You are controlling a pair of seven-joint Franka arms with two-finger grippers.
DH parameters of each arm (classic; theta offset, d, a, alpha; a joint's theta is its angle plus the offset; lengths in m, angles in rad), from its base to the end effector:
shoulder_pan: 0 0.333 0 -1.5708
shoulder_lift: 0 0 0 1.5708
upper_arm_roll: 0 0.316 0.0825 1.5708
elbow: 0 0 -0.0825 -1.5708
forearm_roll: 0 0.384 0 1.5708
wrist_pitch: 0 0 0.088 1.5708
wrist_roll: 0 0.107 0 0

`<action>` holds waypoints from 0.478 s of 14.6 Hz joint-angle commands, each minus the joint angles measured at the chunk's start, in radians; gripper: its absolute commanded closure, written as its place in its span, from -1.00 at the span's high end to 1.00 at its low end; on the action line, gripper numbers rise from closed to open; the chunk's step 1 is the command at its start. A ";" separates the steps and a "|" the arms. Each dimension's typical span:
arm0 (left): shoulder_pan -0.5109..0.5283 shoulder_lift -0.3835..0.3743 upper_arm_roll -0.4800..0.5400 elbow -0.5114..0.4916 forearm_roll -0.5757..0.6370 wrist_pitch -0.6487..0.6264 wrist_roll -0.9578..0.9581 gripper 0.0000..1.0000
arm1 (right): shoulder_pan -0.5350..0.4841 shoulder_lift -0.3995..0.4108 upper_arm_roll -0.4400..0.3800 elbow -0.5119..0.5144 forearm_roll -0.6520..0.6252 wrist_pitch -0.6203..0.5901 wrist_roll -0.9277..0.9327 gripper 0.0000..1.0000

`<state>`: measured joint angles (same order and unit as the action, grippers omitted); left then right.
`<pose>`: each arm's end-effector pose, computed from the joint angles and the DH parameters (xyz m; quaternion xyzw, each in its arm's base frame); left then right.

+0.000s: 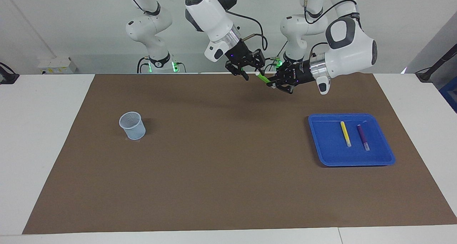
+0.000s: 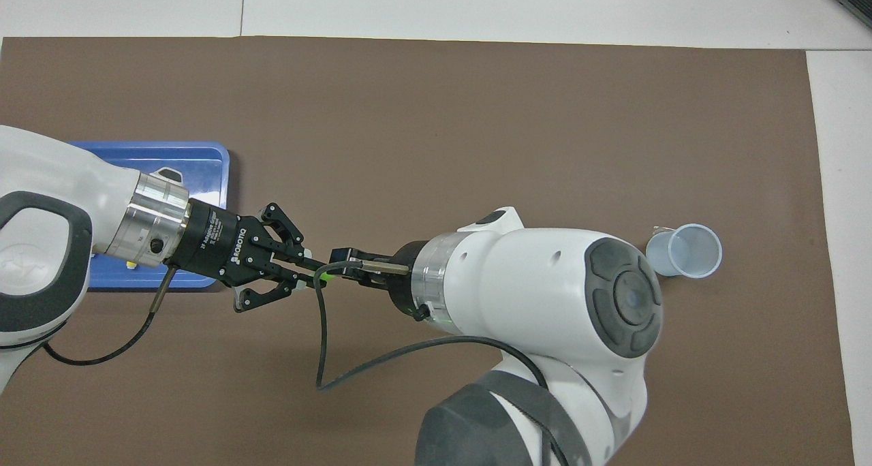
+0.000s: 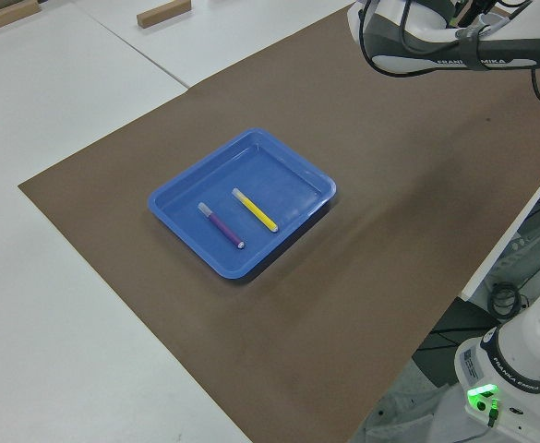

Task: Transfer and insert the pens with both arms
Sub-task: 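Close the right gripper on the pen while the left gripper opens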

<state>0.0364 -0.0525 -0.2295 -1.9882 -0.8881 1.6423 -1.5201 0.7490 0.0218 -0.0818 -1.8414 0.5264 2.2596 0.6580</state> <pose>0.4958 -0.1782 0.4980 0.6476 0.6259 -0.3993 0.1715 0.4662 0.3848 0.5542 -0.9474 0.1180 -0.0093 0.2973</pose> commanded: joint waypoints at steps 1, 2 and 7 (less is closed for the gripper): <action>-0.010 -0.043 0.013 -0.041 -0.026 0.008 -0.020 -1.00 | -0.016 0.004 0.007 -0.006 0.012 0.020 -0.032 0.51; -0.010 -0.043 0.013 -0.041 -0.026 0.007 -0.022 -1.00 | -0.016 0.004 0.007 -0.006 0.012 0.020 -0.035 0.51; -0.012 -0.043 0.013 -0.041 -0.026 0.005 -0.029 -1.00 | -0.016 0.003 0.007 -0.009 0.012 0.020 -0.038 0.04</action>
<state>0.0338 -0.0541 -0.2296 -1.9936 -0.8893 1.6429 -1.5336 0.7437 0.0231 -0.0799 -1.8385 0.5265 2.2643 0.6559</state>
